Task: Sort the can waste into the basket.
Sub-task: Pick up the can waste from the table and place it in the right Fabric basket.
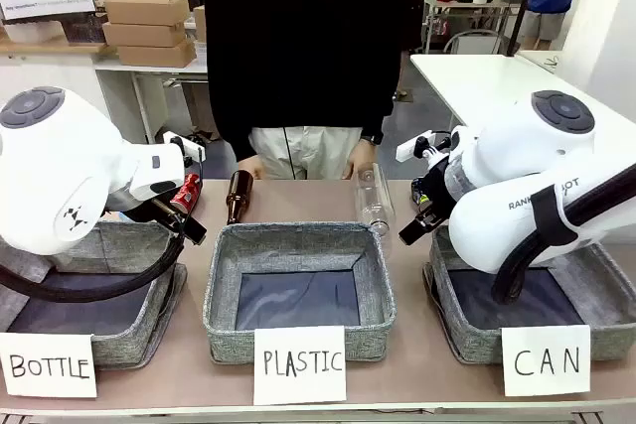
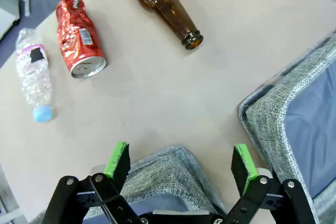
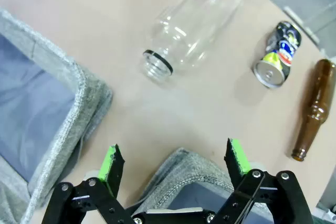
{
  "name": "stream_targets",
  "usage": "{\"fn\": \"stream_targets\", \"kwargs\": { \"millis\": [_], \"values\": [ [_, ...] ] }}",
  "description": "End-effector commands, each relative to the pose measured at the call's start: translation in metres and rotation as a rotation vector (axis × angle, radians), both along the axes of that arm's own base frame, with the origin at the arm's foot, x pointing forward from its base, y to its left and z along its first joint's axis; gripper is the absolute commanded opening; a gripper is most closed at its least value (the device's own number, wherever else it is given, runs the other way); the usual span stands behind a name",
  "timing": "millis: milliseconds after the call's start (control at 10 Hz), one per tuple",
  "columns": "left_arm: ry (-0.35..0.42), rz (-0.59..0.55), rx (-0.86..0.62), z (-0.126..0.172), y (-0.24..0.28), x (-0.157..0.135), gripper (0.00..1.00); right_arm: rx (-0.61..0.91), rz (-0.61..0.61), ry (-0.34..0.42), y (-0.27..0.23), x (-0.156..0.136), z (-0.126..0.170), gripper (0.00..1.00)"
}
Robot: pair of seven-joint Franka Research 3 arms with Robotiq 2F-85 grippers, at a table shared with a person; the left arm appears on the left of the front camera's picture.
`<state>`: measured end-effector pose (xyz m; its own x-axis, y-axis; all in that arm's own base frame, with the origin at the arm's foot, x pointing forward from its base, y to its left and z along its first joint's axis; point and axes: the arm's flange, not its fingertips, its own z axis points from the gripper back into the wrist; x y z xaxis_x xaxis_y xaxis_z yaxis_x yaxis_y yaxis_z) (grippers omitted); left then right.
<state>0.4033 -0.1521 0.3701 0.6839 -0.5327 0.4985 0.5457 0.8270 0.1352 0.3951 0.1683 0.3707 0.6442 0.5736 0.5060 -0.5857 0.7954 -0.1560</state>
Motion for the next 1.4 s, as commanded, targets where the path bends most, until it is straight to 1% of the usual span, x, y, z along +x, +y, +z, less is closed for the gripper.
{"fn": "stream_targets", "kwargs": {
  "millis": [0,1100,1200,1300],
  "values": [
    [0.0,0.0,0.0,0.0,0.0,0.0,1.0,0.0,0.0,0.0,0.0,0.0,0.0,1.0],
    [0.0,0.0,0.0,0.0,0.0,0.0,1.0,-0.001,0.0,0.0,0.0,0.0,0.0,1.0],
    [-0.017,-0.069,-0.009,0.03,0.002,-0.016,1.0,0.017,0.065,0.026,-0.001,-0.016,0.032,1.0],
    [-0.034,-0.078,-0.018,0.076,0.015,-0.04,1.0,0.001,0.139,-0.045,-0.009,-0.048,0.076,1.0]
  ]
}}
